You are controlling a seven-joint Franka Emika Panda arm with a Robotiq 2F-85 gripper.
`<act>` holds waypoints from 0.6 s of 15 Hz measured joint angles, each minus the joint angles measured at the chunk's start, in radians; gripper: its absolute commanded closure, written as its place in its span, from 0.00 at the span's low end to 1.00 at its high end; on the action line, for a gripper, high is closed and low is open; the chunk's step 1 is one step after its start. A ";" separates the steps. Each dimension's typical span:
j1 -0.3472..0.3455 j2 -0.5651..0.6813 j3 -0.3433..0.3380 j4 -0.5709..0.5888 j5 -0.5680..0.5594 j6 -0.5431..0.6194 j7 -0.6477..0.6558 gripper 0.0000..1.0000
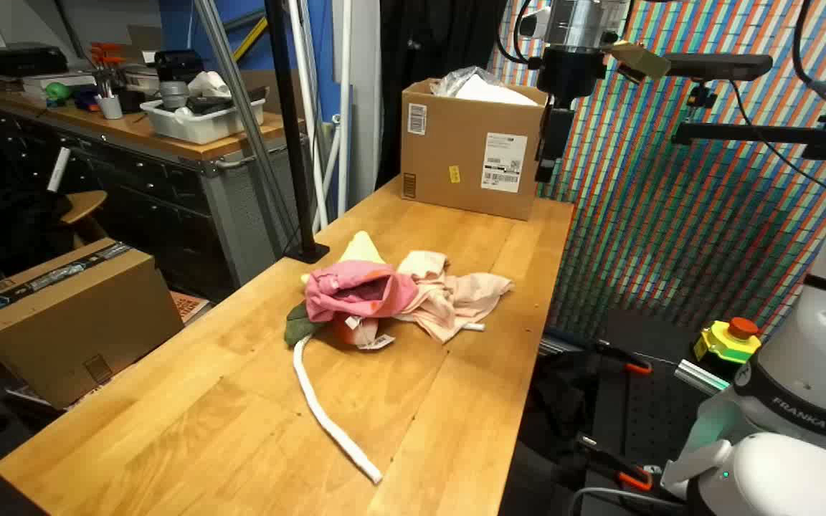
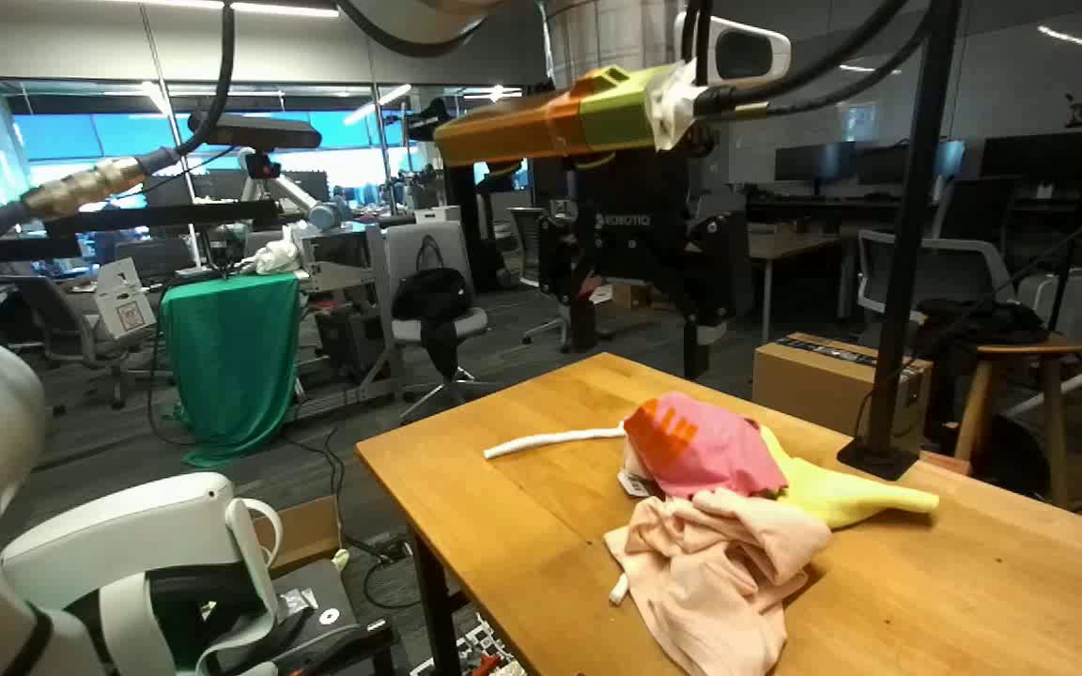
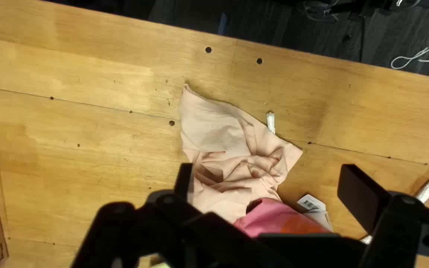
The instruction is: Spread the clothes and the objects across on the table
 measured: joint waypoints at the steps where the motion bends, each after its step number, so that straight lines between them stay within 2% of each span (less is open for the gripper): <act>1: 0.000 0.000 0.000 0.005 0.000 0.000 0.000 0.00; 9: 0.001 0.014 0.015 0.012 -0.013 0.007 0.000 0.00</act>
